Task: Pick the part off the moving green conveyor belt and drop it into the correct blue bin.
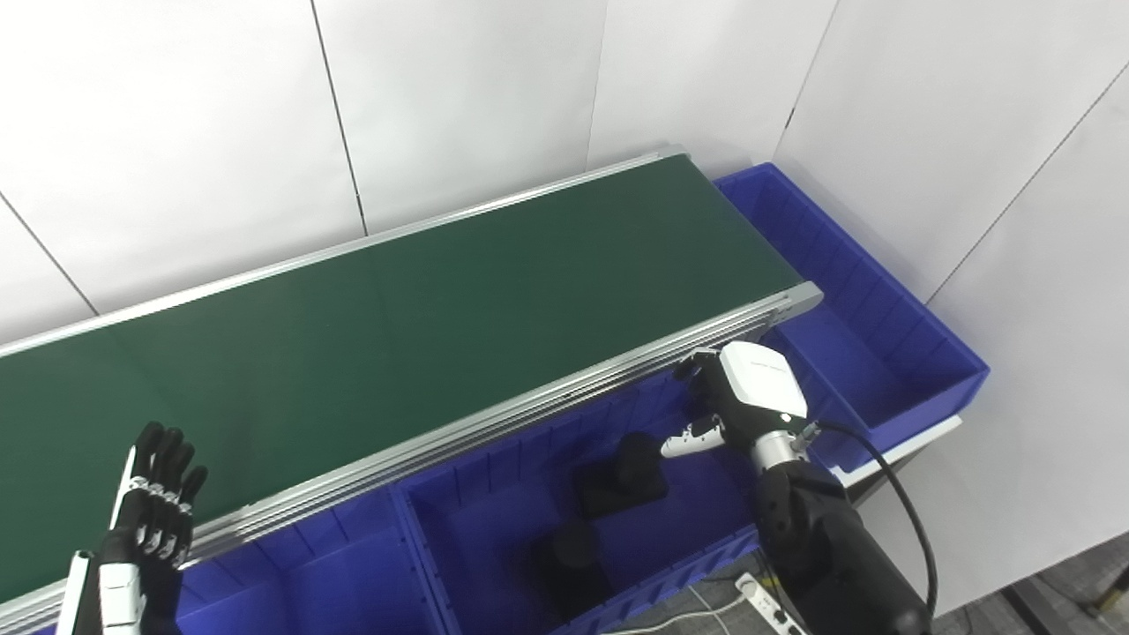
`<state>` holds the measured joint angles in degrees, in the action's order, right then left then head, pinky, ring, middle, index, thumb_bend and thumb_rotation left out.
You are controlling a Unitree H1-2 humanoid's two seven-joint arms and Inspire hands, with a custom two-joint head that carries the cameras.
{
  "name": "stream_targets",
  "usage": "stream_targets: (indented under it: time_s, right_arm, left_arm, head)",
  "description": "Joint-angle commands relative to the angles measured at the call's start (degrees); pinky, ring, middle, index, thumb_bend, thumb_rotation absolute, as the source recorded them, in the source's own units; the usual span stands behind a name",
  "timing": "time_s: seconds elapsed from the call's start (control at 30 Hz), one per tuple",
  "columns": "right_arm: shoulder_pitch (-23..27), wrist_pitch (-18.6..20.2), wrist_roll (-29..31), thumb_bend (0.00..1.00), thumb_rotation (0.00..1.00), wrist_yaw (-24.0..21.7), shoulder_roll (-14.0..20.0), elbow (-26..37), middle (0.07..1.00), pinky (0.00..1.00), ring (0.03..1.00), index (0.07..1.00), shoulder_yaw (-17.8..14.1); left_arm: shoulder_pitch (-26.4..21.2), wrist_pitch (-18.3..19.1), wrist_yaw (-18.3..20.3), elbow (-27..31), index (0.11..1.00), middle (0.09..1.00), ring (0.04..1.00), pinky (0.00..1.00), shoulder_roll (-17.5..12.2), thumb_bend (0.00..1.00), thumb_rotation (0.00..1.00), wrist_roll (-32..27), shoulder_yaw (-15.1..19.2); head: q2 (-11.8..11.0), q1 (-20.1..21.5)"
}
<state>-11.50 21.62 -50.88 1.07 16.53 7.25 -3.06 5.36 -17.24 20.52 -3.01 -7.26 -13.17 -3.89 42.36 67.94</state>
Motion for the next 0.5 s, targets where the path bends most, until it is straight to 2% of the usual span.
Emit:
stream_targets:
  time_s: [0.0,0.1,0.27,0.37,0.4,0.43,0.47]
  right_arm:
    - [0.43,0.36,0.08,0.9,0.25,1.53,0.97,1.85,0.58,0.39,0.502,0.656,-0.34]
    - [0.15,0.33,-0.03,0.9,0.25,1.58,0.79,2.93,0.582,0.38,0.497,0.657,-0.29]
    - [-1.31,-0.85,1.46,0.89,0.25,2.18,-1.11,7.53,0.613,0.43,0.543,0.649,-0.16]
    - [-2.46,-1.78,3.63,0.89,0.26,2.33,-3.7,12.77,0.608,0.45,0.549,0.645,0.4]
    - [-2.75,-1.48,4.01,0.88,0.27,1.97,-4.71,14.67,0.609,0.46,0.555,0.648,0.8]
    - [-2.94,-1.07,4.13,0.87,0.28,1.54,-5.7,16.55,0.612,0.47,0.561,0.651,1.29]
    - [-3.12,-1.4,4.94,0.87,0.27,1.18,-7.09,19.4,0.614,0.48,0.565,0.652,2.16]
  left_arm:
    - [-0.81,-0.14,-0.21,2.3,1.0,1.0,1.0,0.97,-0.26,0.42,1.0,-0.44,0.15]
    - [-0.94,-0.06,-0.3,2.46,1.0,1.0,1.0,0.96,-0.38,0.41,1.0,-0.18,0.21]
    - [-0.89,0.77,-0.58,3.12,1.0,1.0,1.0,0.95,-0.85,0.41,1.0,0.29,0.42]
    - [-1.02,0.46,-0.5,3.13,1.0,1.0,1.0,0.94,-0.83,0.33,1.0,0.11,0.55]
    - [-1.05,0.23,-0.32,3.02,1.0,1.0,1.0,0.93,-0.91,0.32,1.0,-0.21,0.65]
    - [-1.08,0.21,-0.22,2.92,1.0,1.0,1.0,0.93,-0.95,0.31,1.0,-0.47,0.73]
    - [-1.06,0.33,-0.36,2.89,1.0,1.0,1.0,0.93,-0.97,0.31,1.0,-0.3,0.79]
  head:
    - [0.0,-0.02]
    - [0.09,-0.17]
    - [0.52,-0.53]
    - [0.87,-1.36]
    - [1.79,-3.58]
    - [1.79,-3.58]
    - [2.89,-6.26]
